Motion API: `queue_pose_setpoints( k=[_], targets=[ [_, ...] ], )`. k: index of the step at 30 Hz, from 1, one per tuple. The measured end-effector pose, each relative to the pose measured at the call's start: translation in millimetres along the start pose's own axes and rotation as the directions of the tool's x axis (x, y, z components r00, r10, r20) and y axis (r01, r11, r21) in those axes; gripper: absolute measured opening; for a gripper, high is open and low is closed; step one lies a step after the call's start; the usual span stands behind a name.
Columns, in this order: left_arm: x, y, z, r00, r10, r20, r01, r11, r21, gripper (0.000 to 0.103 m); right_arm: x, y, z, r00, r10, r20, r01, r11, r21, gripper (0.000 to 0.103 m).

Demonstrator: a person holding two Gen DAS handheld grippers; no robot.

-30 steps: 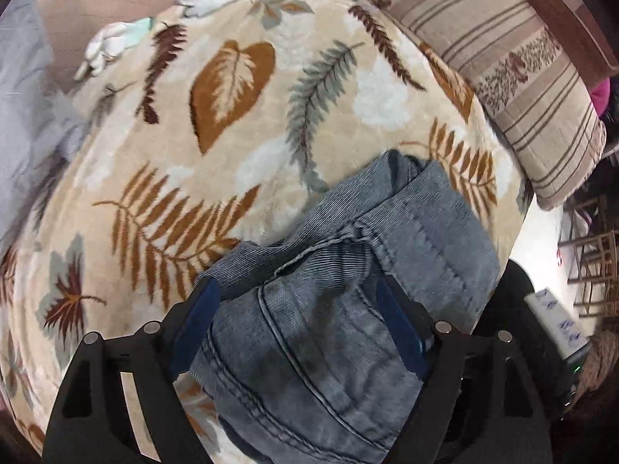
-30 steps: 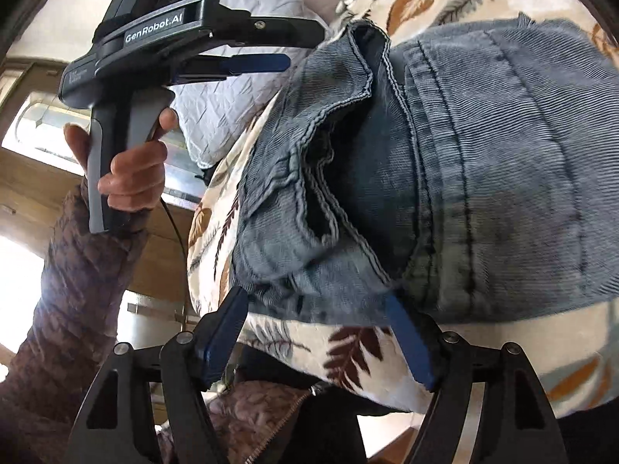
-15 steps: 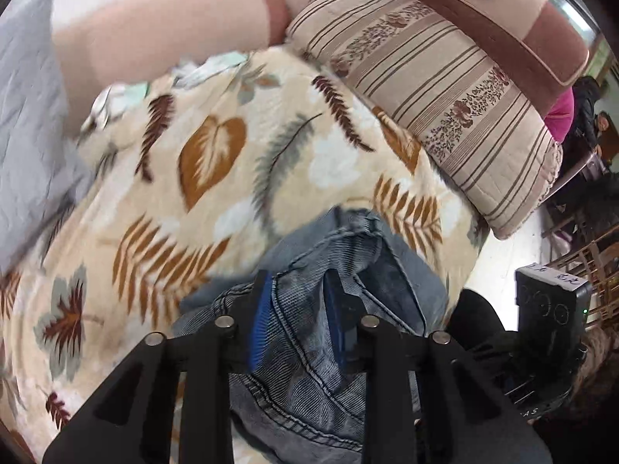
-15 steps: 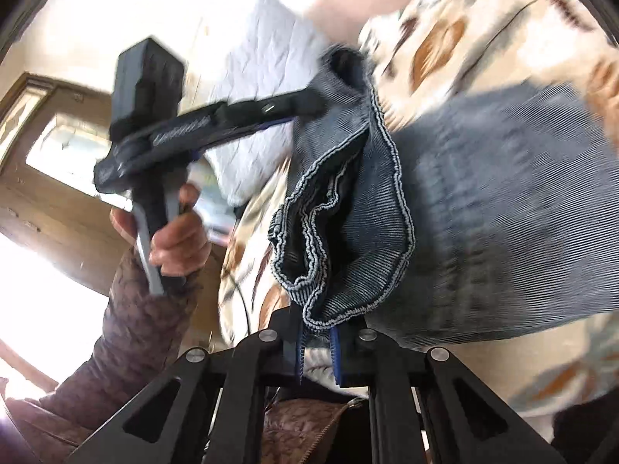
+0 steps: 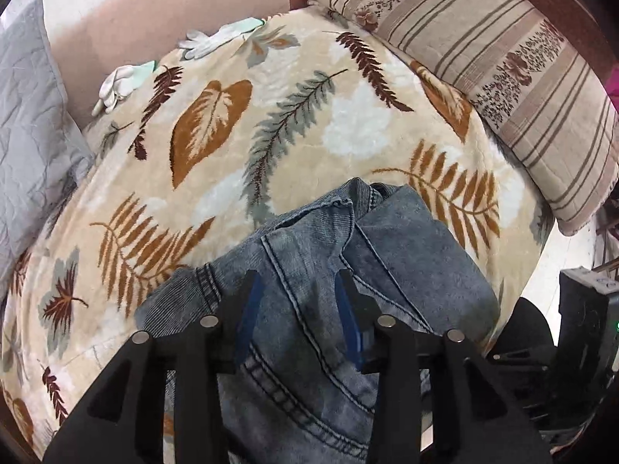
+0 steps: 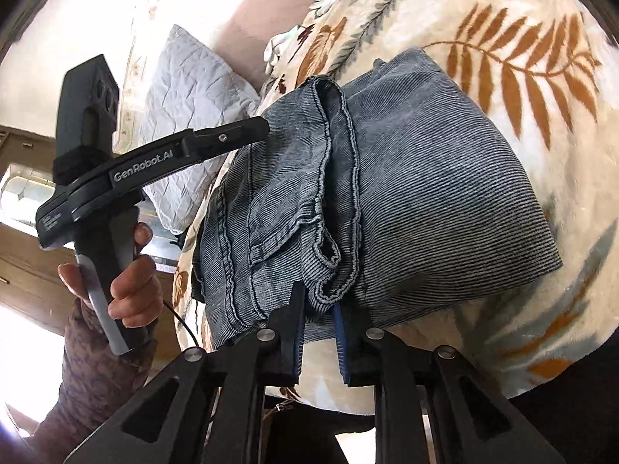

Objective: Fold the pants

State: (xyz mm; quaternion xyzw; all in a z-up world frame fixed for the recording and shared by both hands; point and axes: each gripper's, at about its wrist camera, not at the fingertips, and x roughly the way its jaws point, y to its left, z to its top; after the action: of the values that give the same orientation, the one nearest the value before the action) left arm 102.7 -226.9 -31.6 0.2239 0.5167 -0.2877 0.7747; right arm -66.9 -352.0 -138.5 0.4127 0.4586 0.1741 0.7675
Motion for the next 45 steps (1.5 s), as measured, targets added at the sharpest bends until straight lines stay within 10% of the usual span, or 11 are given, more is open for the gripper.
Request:
queue_pose_setpoints(
  k=[17, 21, 31, 33, 36, 45],
  targets=[
    [-27, 0, 0, 1.0, 0.004, 0.014, -0.004, 1.0, 0.006, 0.052, -42, -9, 4, 0.995, 0.005, 0.103, -0.007, 1.0, 0.018, 0.062],
    [-39, 27, 20, 0.999, 0.018, 0.034, -0.017, 0.999, -0.041, 0.078, -47, -11, 10, 0.988, 0.048, 0.145, -0.058, 0.997, 0.06, 0.075],
    [35, 30, 32, 0.984, 0.018, -0.177, -0.014, 1.0, 0.023, 0.08, 10, 0, 21, 0.998, 0.061, 0.022, -0.062, 0.997, 0.034, 0.079],
    [55, 26, 23, 0.969, 0.0, -0.247, 0.01, 0.999, 0.038, 0.08, 18, 6, 21, 0.998, 0.059, 0.009, -0.059, 0.998, 0.003, 0.07],
    [49, 17, 11, 0.984, 0.012, -0.177, 0.004, 0.996, 0.093, 0.077, 30, 7, 22, 0.999, 0.038, -0.035, -0.038, 0.999, -0.01, 0.016],
    [-30, -3, 21, 0.988, -0.152, 0.012, 0.151, 0.987, 0.058, 0.039, -35, 23, 20, 0.986, 0.137, 0.095, -0.129, 0.988, -0.09, 0.014]
  ],
)
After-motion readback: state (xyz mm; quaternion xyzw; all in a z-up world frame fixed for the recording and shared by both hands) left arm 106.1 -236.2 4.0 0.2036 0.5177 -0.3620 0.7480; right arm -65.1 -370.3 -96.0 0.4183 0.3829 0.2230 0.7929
